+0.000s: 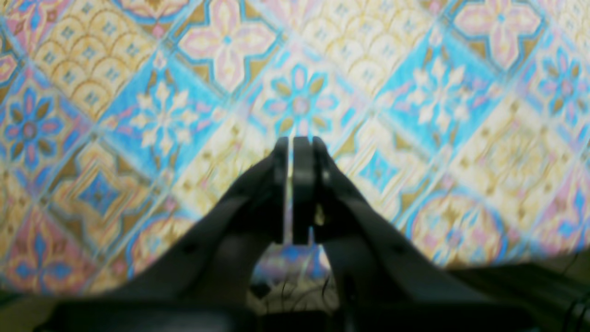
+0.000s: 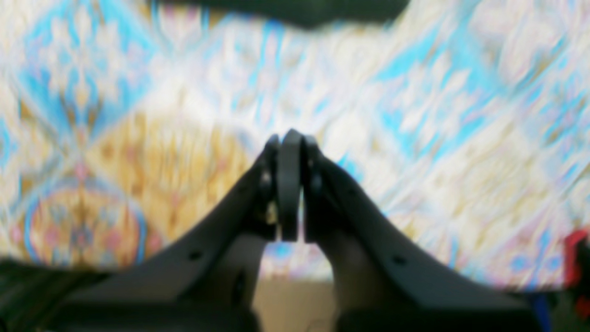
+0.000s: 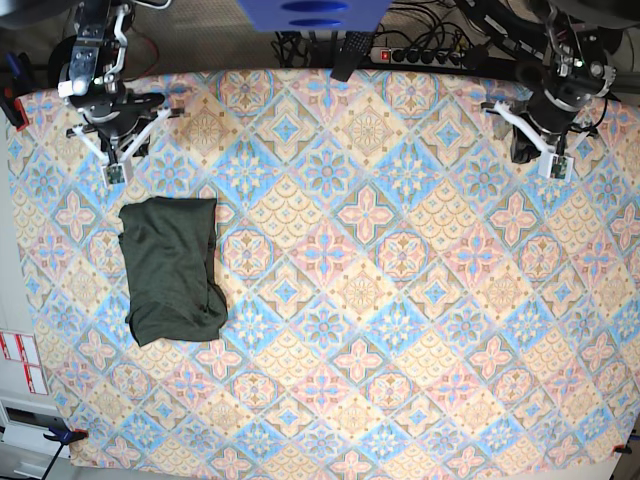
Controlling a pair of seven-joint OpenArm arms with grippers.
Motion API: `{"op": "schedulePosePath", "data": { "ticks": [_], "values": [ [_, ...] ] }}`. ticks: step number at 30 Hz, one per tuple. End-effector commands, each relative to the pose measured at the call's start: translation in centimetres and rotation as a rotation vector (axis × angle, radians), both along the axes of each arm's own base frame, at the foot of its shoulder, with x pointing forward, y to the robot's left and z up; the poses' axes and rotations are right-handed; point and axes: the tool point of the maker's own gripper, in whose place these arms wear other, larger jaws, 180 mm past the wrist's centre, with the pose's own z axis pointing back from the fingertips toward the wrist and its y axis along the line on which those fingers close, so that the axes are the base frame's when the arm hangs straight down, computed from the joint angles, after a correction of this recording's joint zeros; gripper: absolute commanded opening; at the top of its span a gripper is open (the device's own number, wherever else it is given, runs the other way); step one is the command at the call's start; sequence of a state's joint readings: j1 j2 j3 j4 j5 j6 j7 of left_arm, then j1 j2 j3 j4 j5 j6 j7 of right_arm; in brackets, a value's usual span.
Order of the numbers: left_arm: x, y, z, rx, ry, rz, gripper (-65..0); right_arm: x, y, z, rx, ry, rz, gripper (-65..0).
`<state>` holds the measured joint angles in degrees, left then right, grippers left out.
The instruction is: Fold the T-shirt properly
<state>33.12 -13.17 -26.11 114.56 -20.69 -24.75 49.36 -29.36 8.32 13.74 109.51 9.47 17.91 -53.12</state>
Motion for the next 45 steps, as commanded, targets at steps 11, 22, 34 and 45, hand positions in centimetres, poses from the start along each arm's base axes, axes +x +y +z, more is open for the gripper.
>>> {"op": "schedulePosePath", "data": {
  "ticks": [11, 22, 34, 45],
  "values": [
    [-9.2, 1.8, -1.8, 0.039, 0.208, 0.027, -65.0, -8.1, -2.2, -1.2, -0.044, 0.155, -0.035, -65.0],
    [-15.9, 1.8, -3.3, 0.031, 0.384, 0.032, -65.0, -15.3, -1.9, -2.3, -0.040, 0.323, -0.028, -65.0],
    [-22.7, -0.2, -11.4, -0.102, 0.512, 0.022, -65.0, -24.5, 0.3, -7.7, 0.060, 0.607, -0.048, -65.0],
    [-24.5, -2.2, -19.1, -0.183, 0.572, 0.063, -65.0, -27.4, 1.6, -14.8, 0.159, 0.675, -0.142, -65.0]
  ]
}}
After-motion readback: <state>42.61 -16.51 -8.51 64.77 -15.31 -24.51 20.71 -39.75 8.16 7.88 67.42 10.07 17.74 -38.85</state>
